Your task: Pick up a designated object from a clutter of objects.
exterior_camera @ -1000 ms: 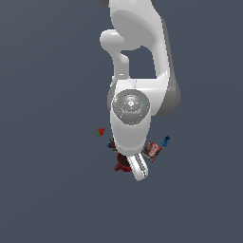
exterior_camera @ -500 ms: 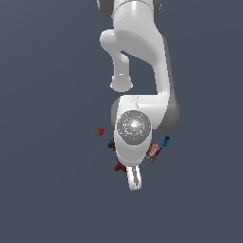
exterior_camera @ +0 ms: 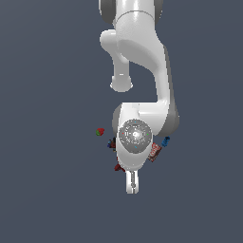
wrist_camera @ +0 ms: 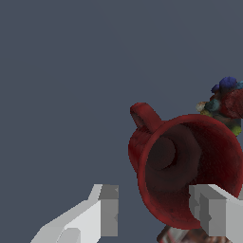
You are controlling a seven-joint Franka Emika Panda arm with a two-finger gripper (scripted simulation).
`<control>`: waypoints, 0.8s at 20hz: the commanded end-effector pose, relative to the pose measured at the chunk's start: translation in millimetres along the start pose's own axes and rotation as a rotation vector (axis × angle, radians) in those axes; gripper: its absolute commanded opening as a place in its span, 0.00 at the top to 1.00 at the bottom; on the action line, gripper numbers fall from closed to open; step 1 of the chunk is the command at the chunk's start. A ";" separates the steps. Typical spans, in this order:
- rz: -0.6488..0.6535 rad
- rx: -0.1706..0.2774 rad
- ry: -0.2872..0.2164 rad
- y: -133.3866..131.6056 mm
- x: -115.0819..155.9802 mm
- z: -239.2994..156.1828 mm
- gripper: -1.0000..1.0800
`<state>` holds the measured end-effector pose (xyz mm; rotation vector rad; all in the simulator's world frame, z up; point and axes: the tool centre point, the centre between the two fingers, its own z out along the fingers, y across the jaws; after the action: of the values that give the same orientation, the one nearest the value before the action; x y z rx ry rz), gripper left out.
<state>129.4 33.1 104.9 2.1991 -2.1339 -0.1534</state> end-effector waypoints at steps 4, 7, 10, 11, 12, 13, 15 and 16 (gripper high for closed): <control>0.007 0.000 0.001 -0.5 -0.1 1.5 0.38; 0.008 0.000 0.001 -0.5 -0.2 7.9 0.38; 0.010 0.000 0.001 -0.4 0.0 20.9 0.38; 0.010 0.000 0.001 -0.4 0.1 24.7 0.38; 0.011 0.000 0.001 -0.3 0.2 27.6 0.38; 0.011 0.000 0.001 -0.2 0.0 29.7 0.38; 0.012 0.000 0.001 -0.1 0.3 31.4 0.38; 0.012 0.000 0.001 -0.1 0.3 31.4 1.00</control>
<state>125.5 33.4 74.4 2.1853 -2.1444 -0.1532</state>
